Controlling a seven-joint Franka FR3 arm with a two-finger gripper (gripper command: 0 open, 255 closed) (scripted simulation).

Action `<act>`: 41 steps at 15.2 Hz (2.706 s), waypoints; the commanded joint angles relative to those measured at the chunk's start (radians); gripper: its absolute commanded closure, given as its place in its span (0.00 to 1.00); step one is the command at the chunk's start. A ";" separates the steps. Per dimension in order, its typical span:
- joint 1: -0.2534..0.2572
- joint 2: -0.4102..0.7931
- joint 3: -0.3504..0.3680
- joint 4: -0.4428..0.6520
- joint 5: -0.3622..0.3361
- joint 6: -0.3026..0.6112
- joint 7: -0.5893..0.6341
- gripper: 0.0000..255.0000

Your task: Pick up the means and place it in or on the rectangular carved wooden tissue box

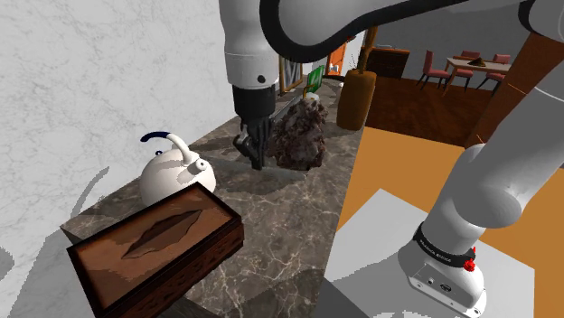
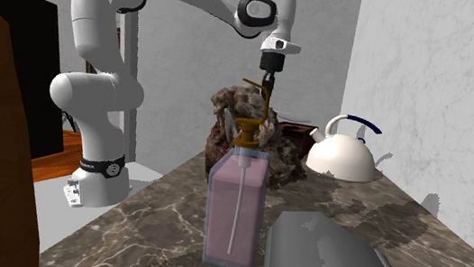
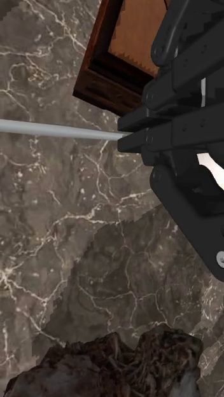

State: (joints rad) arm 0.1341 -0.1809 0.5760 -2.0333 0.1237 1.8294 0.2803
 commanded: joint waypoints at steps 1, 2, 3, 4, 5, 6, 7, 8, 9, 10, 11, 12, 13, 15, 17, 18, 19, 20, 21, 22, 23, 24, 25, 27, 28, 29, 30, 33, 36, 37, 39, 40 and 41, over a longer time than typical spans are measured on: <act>-0.001 -0.001 -0.002 0.025 -0.001 -0.026 0.000 1.00; -0.001 -0.003 -0.003 0.037 -0.001 -0.040 0.000 1.00; -0.002 -0.004 -0.004 0.049 -0.001 -0.053 0.000 1.00; -0.002 -0.004 -0.004 0.053 -0.001 -0.057 0.000 1.00; 0.004 0.029 0.014 0.087 -0.015 -0.061 0.031 1.00; 0.010 0.062 0.033 0.123 -0.031 -0.067 0.063 1.00; 0.017 0.098 0.051 0.161 -0.049 -0.073 0.095 1.00; 0.027 0.135 0.068 0.200 -0.069 -0.080 0.127 1.00; 0.038 0.174 0.084 0.240 -0.091 -0.089 0.161 1.00; 0.052 0.214 0.099 0.283 -0.115 -0.099 0.194 1.00; 0.068 0.256 0.112 0.327 -0.141 -0.110 0.227 1.00; 0.087 0.299 0.123 0.374 -0.169 -0.124 0.260 1.00; 0.110 0.344 0.131 0.423 -0.197 -0.139 0.292 1.00; 0.164 0.435 0.143 0.530 -0.255 -0.175 0.353 1.00; 0.231 0.530 0.145 0.651 -0.314 -0.221 0.406 1.00; 0.270 0.579 0.142 0.718 -0.343 -0.247 0.429 1.00; 0.306 0.621 0.137 0.780 -0.367 -0.272 0.446 1.00; 0.303 0.618 0.135 0.761 -0.364 -0.256 0.445 1.00; 0.298 0.614 0.135 0.743 -0.362 -0.241 0.445 1.00; 0.294 0.612 0.135 0.725 -0.361 -0.226 0.445 1.00; 0.291 0.610 0.135 0.708 -0.360 -0.211 0.445 1.00; 0.287 0.608 0.134 0.692 -0.359 -0.197 0.445 1.00; 0.284 0.606 0.134 0.676 -0.358 -0.182 0.445 1.00; 0.278 0.604 0.134 0.645 -0.358 -0.154 0.446 1.00; 0.275 0.604 0.133 0.630 -0.358 -0.141 0.446 1.00; 0.273 0.603 0.133 0.616 -0.358 -0.127 0.446 1.00; 0.271 0.604 0.132 0.603 -0.358 -0.114 0.447 1.00; 0.265 0.605 0.130 0.564 -0.361 -0.074 0.449 1.00; 0.261 0.611 0.127 0.520 -0.366 -0.027 0.453 1.00; 0.261 0.611 0.127 0.520 -0.366 -0.027 0.453 1.00; 0.261 0.611 0.127 0.520 -0.366 -0.027 0.453 1.00; 0.261 0.611 0.127 0.520 -0.366 -0.027 0.453 1.00; 0.261 0.611 0.127 0.520 -0.366 -0.027 0.453 1.00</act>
State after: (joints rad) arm 0.3948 0.4292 0.7034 -1.5123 -0.2415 1.8012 0.7326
